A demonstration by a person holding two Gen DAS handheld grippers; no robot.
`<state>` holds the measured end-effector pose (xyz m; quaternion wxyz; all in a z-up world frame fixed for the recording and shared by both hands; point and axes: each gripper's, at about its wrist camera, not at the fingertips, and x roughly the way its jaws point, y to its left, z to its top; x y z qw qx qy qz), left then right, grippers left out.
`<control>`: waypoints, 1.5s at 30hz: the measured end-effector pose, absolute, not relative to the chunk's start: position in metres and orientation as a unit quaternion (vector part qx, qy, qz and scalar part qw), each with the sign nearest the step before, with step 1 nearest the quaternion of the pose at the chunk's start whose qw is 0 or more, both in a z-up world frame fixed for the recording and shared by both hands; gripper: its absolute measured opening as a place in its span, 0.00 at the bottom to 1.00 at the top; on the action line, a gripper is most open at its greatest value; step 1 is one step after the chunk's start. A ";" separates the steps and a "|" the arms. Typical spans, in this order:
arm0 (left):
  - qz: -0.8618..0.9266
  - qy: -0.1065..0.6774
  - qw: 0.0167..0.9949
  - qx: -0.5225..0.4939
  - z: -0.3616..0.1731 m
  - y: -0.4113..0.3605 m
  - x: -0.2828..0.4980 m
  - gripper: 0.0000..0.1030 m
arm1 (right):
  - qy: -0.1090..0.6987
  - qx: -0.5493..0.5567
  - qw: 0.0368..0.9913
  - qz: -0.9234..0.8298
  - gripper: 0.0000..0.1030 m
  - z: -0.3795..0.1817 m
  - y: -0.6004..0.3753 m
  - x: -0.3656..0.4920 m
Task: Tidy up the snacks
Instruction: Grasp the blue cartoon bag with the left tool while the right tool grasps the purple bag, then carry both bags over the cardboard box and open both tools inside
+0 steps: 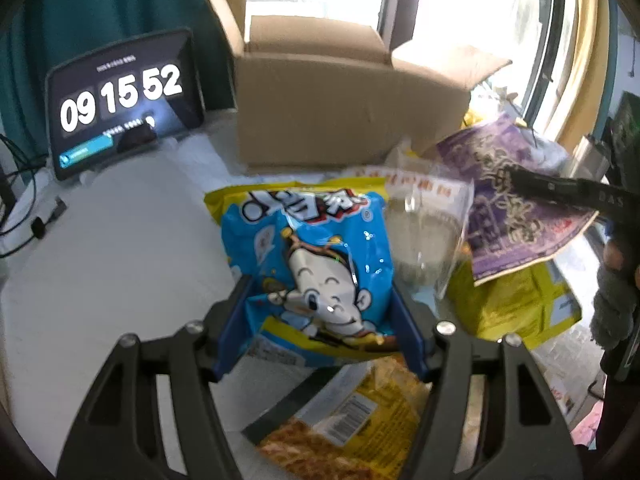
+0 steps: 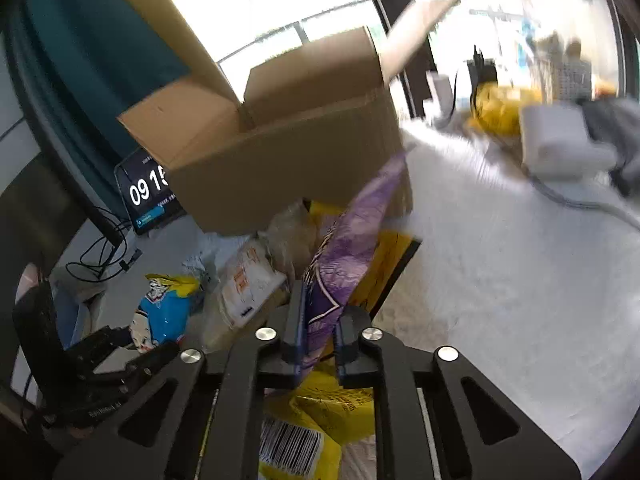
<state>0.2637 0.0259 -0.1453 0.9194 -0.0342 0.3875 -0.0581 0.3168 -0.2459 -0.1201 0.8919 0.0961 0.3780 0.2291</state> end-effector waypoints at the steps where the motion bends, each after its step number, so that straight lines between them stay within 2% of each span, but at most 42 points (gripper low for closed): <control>1: -0.056 0.384 0.921 -0.035 -0.142 0.027 0.262 0.64 | 0.370 0.091 0.896 0.228 0.10 -0.115 -0.247 0.315; 15: -0.037 0.310 0.949 -0.043 -0.070 0.039 0.243 0.64 | 0.256 0.038 0.943 0.211 0.09 -0.040 -0.265 0.278; 30: -0.027 0.224 0.974 -0.016 0.005 0.040 0.264 0.64 | 0.179 0.028 0.959 0.218 0.09 0.015 -0.267 0.296; 45: -0.022 0.195 0.980 0.013 0.027 0.033 0.317 0.64 | 0.138 0.004 0.966 0.217 0.09 0.048 -0.258 0.342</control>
